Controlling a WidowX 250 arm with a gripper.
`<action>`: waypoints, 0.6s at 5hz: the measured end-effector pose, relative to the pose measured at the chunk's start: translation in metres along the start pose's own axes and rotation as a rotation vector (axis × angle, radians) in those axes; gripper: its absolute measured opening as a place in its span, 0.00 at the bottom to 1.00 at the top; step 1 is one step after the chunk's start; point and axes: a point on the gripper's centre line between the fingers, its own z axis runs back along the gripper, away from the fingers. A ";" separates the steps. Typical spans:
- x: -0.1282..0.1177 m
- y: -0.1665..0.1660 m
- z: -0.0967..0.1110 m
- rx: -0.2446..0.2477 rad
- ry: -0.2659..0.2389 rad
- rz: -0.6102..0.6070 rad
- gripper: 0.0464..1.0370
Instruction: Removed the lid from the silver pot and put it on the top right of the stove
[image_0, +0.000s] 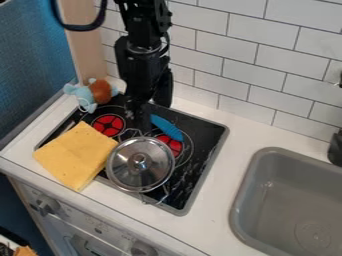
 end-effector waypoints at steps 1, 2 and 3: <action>-0.012 0.029 -0.002 0.008 0.018 -0.004 0.96; -0.007 0.044 -0.014 0.008 0.017 0.005 0.96; 0.009 0.046 -0.025 -0.019 0.011 0.042 0.96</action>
